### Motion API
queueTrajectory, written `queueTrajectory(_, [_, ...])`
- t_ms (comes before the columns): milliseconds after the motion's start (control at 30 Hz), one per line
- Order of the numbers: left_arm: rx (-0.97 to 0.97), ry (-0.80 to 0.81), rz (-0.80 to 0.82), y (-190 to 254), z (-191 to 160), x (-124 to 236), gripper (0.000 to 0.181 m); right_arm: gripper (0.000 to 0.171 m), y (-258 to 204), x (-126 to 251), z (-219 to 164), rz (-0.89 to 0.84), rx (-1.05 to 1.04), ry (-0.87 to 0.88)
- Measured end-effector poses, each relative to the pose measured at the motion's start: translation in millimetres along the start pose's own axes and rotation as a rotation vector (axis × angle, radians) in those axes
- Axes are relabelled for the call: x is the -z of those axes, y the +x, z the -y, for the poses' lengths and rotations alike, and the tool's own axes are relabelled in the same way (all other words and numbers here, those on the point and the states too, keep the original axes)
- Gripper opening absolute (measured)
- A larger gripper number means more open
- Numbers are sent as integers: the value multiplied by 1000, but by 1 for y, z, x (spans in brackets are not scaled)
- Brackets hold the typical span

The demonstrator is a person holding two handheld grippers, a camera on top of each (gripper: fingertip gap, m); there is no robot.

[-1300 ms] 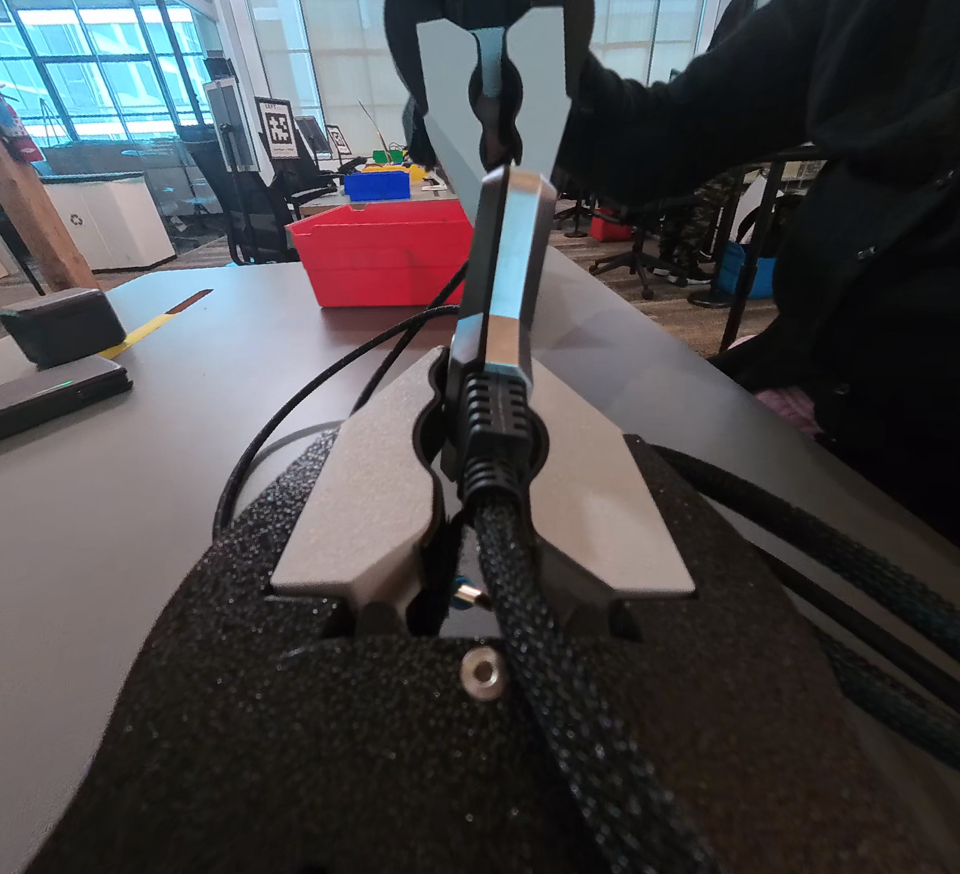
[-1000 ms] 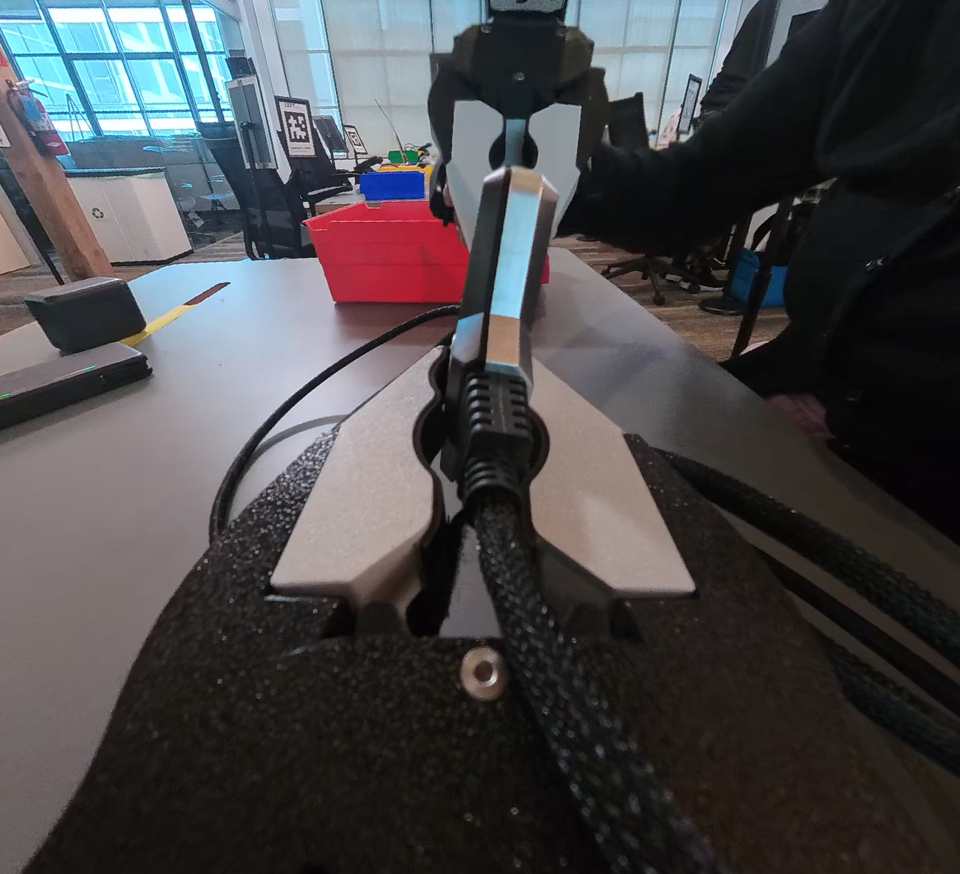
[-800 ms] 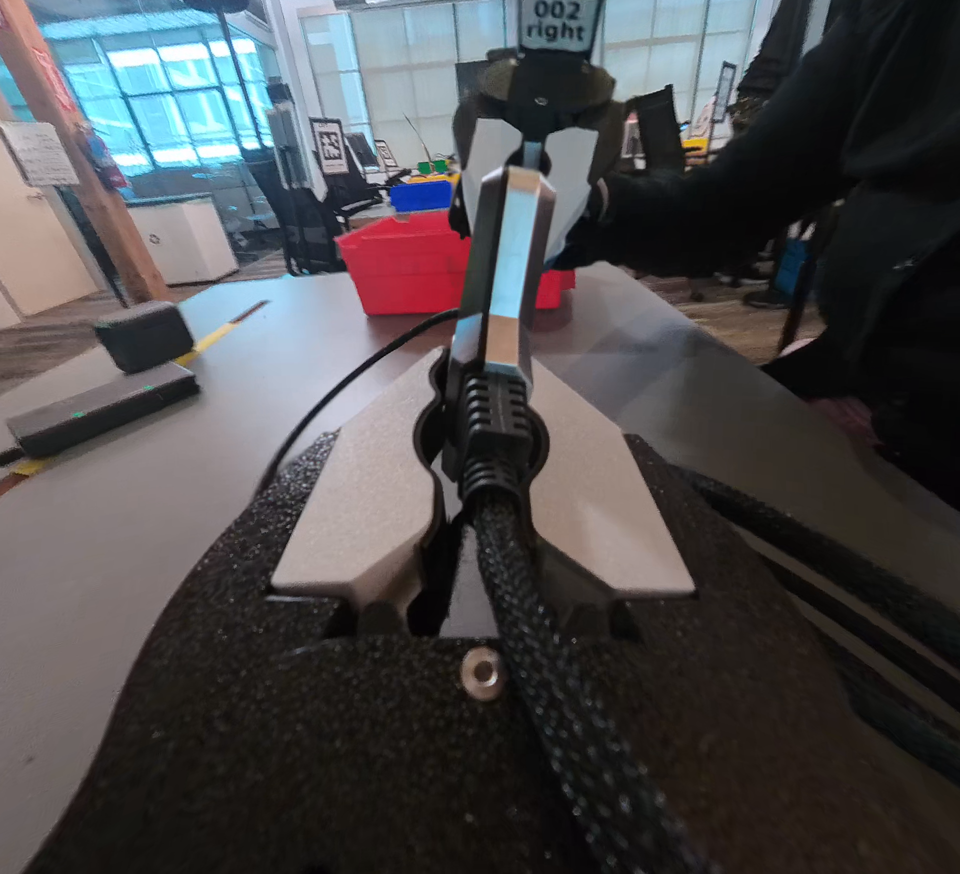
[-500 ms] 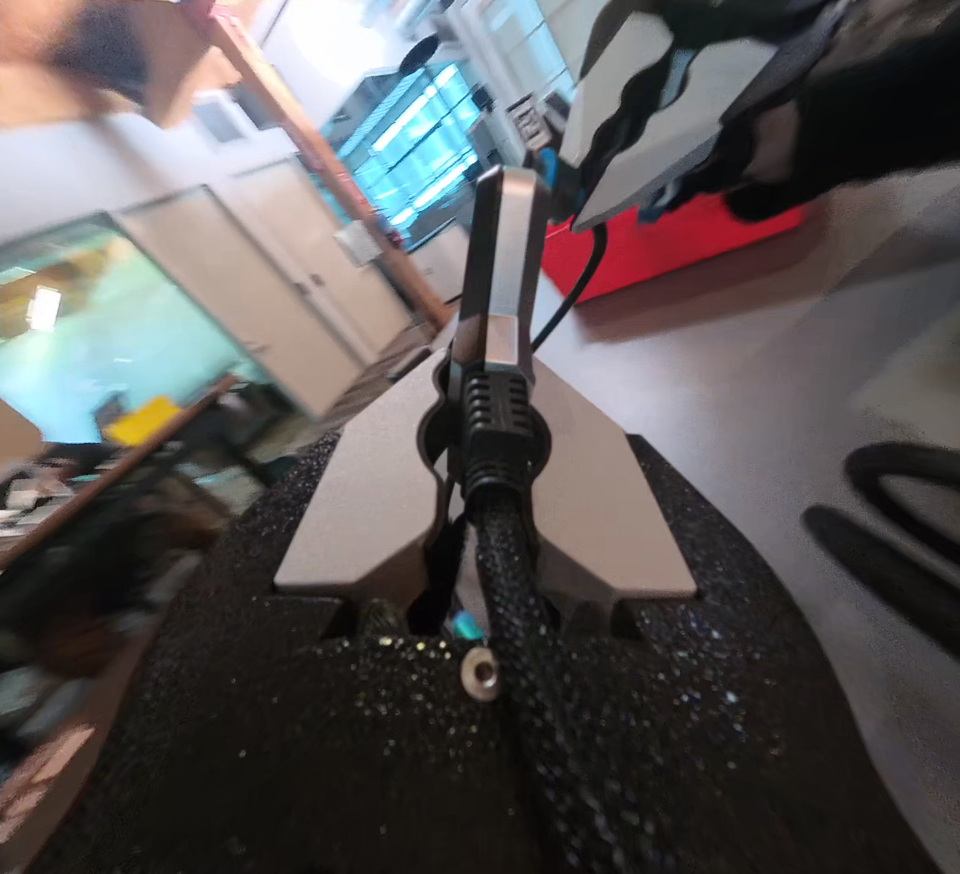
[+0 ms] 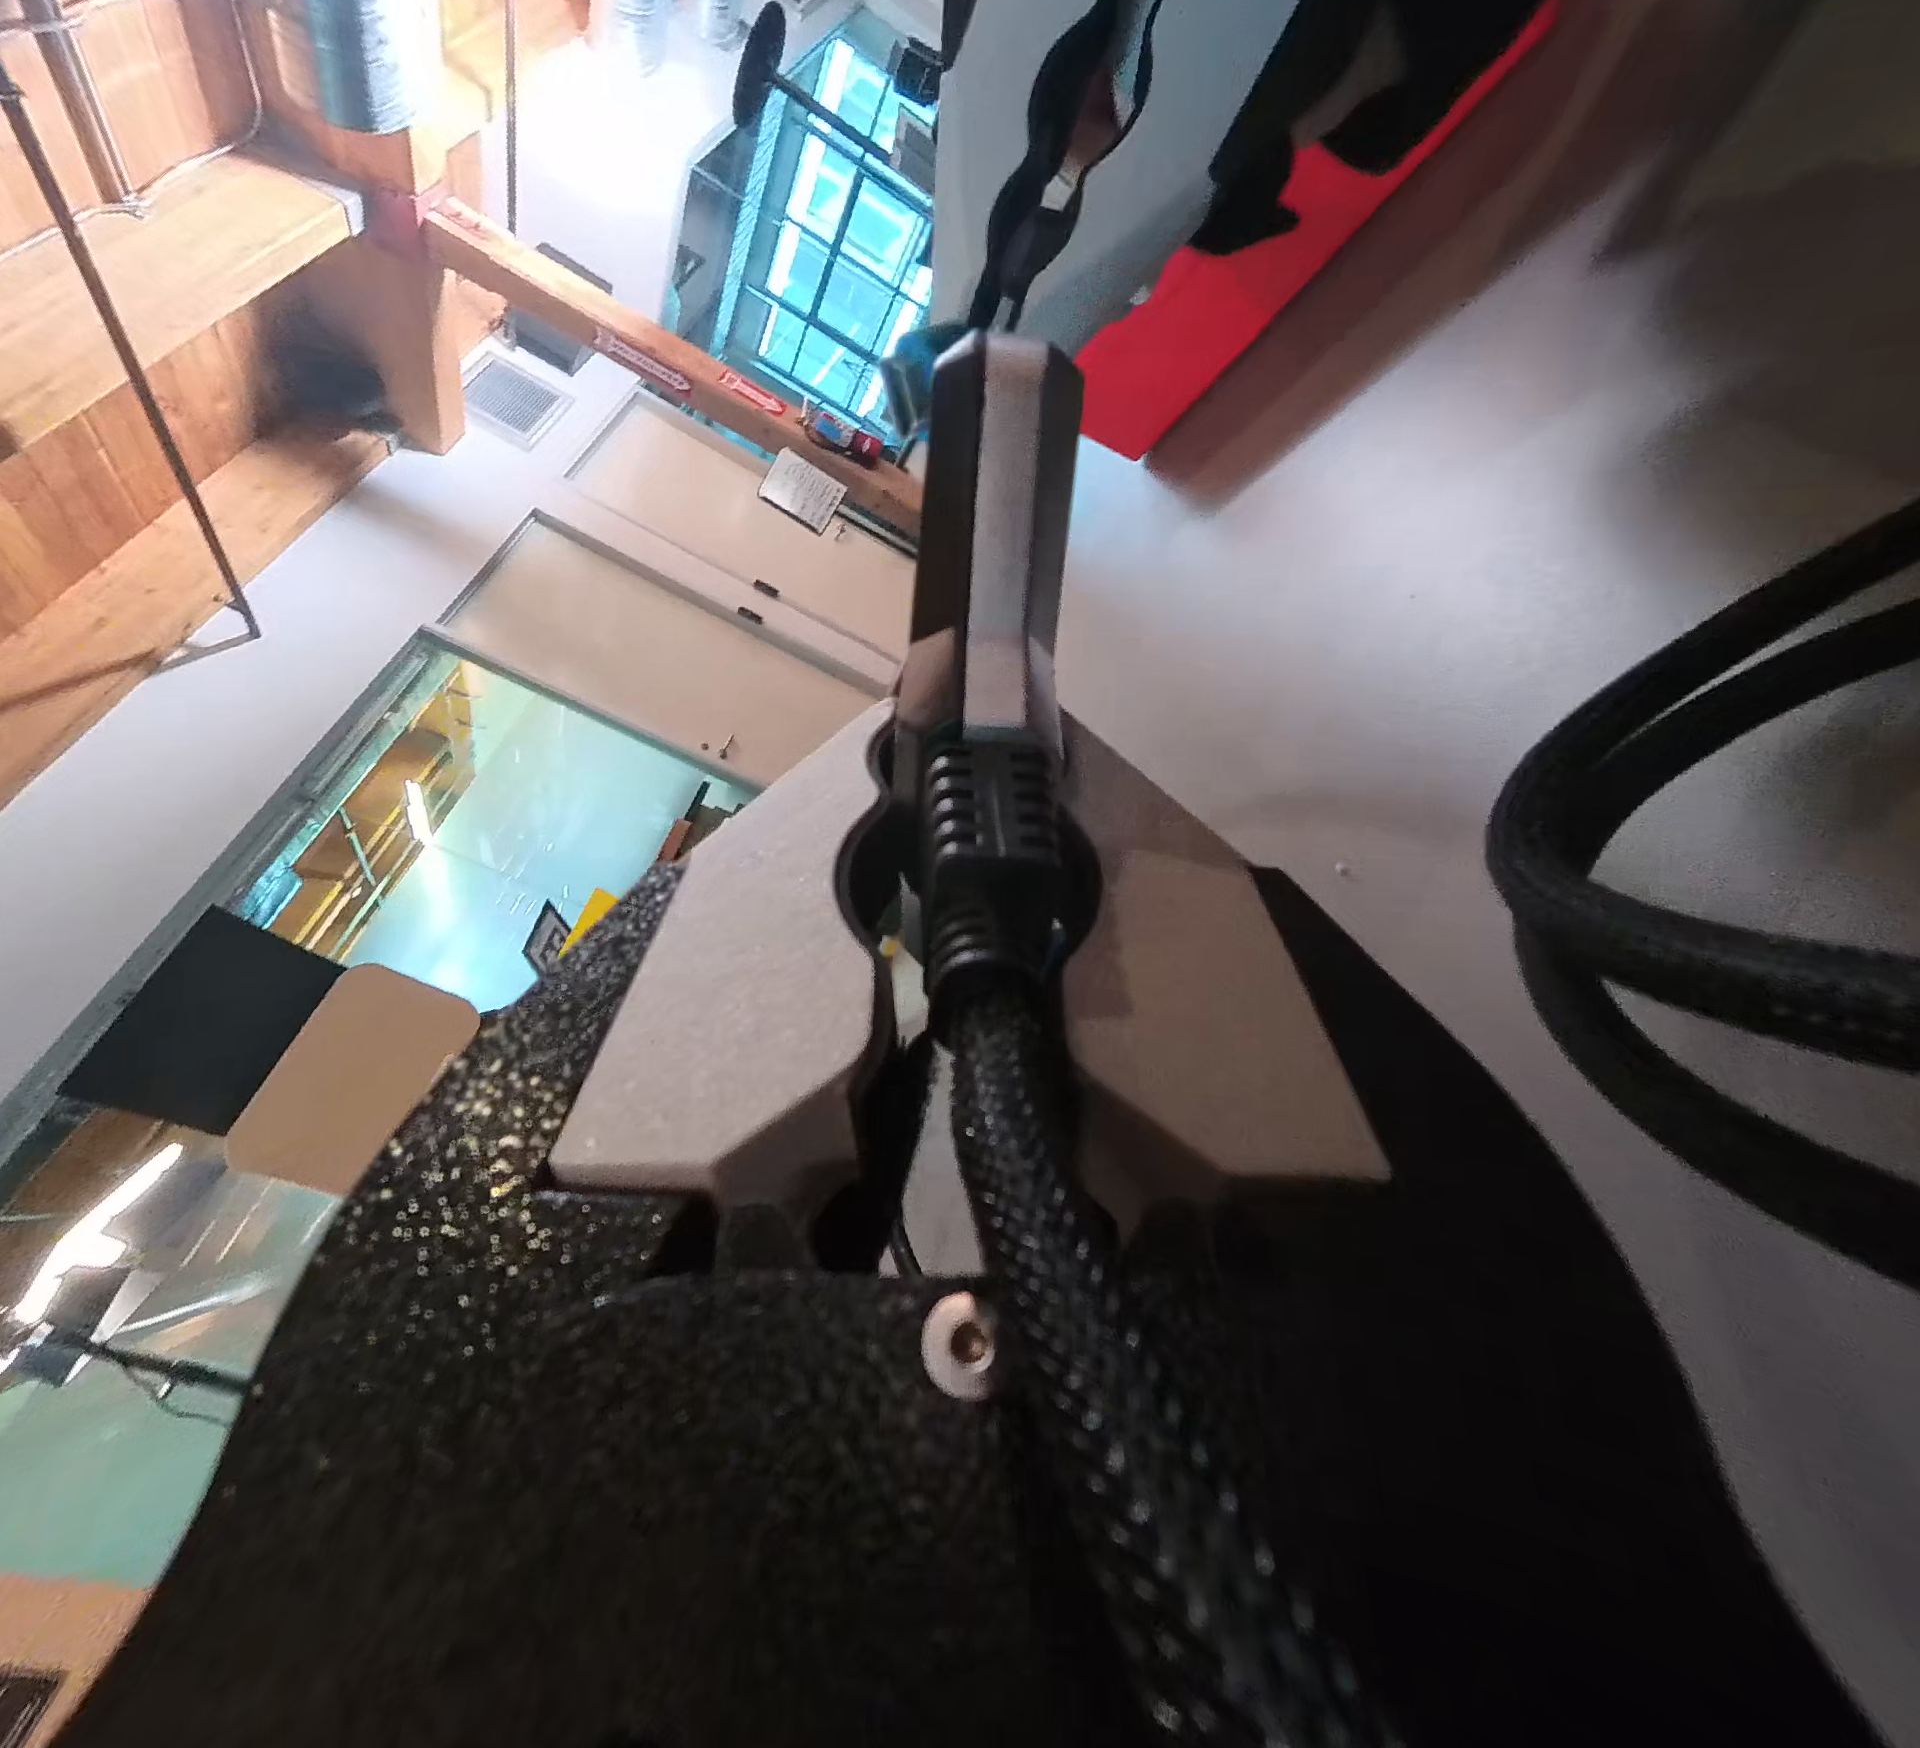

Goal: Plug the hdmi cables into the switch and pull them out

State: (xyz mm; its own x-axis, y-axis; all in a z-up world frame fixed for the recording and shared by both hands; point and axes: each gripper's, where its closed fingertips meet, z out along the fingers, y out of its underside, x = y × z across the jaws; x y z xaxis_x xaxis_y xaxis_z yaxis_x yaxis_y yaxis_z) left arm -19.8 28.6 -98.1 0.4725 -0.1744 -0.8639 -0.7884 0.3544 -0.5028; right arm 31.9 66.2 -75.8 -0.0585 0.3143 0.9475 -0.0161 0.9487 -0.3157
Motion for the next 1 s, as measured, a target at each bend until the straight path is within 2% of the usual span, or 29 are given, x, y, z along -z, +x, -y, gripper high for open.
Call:
queueTrajectory(133, [67, 5, -30, 7, -8, -4, 20, 3, -20, -4, -5, 65, 4, -21])
queueTrajectory(267, [162, -11, -82, 15, -21, -4, 20, 4, -56, -11, -32, 221, 19, -128])
queueTrajectory(367, [362, 70, -98, 8, -14, -3, 20, 4, -79, -13, -55, 350, -18, -233])
queueTrajectory(500, [607, 167, -142, -1, -14, 0, 20, 4, -93, -13, -67, 431, -92, -297])
queueTrajectory(600, [736, 217, -145, -11, -18, 5, 20, 4, -92, -13, -55, 488, -268, -278])
queueTrajectory(800, [817, 316, -239, -12, -9, 14, 20, 4, -36, -7, -2, 626, -756, -273])
queueTrajectory(900, [820, 325, -284, -8, -6, 15, 20, 3, -15, -2, 18, 777, -867, -303])
queueTrajectory(1000, [832, 322, -300, -6, -5, 14, 21, 3, -4, -6, 20, 879, -904, -403])
